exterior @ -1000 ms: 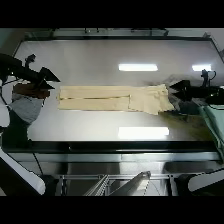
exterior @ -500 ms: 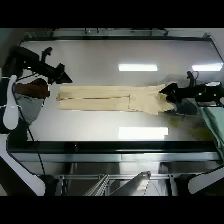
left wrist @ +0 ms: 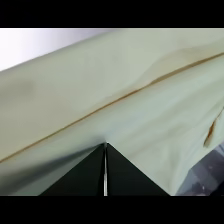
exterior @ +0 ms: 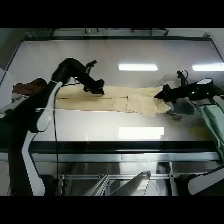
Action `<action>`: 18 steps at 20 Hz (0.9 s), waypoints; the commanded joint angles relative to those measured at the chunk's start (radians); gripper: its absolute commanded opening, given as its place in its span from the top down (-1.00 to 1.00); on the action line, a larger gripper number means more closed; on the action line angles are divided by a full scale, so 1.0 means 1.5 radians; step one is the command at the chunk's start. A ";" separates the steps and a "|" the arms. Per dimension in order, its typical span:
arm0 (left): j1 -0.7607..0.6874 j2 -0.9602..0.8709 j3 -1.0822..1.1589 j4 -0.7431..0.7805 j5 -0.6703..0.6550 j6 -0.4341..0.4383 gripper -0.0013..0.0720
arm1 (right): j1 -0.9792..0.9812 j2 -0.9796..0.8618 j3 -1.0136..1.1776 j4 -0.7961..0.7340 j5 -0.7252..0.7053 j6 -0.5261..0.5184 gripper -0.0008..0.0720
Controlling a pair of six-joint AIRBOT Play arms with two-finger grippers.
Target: Fold the shirts.
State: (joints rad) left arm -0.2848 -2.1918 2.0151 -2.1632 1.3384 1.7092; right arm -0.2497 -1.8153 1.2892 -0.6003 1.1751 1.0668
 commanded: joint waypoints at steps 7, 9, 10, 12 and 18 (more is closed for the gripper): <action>-0.169 -0.046 0.032 -0.109 -0.030 -0.028 0.92 | -0.131 0.165 0.074 0.014 0.210 0.011 0.93; -0.182 -0.026 0.065 -0.133 -0.007 -0.024 0.92 | -0.121 0.199 0.077 0.065 0.226 0.012 0.93; -0.179 0.006 0.066 -0.128 -0.001 -0.008 0.92 | -0.100 0.214 0.077 0.091 0.222 0.012 0.93; -0.147 0.095 0.032 -0.124 0.002 0.018 0.92 | -0.030 0.234 0.077 0.117 0.200 0.016 0.93; 0.061 0.337 -0.077 -0.124 0.141 0.037 0.92 | 0.350 0.187 0.077 0.057 -0.053 0.060 0.93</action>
State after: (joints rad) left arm -0.3210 -1.8278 1.9556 -2.3398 1.4452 1.7473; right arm 0.0261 -1.4960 1.4033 -0.4725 1.3075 1.1244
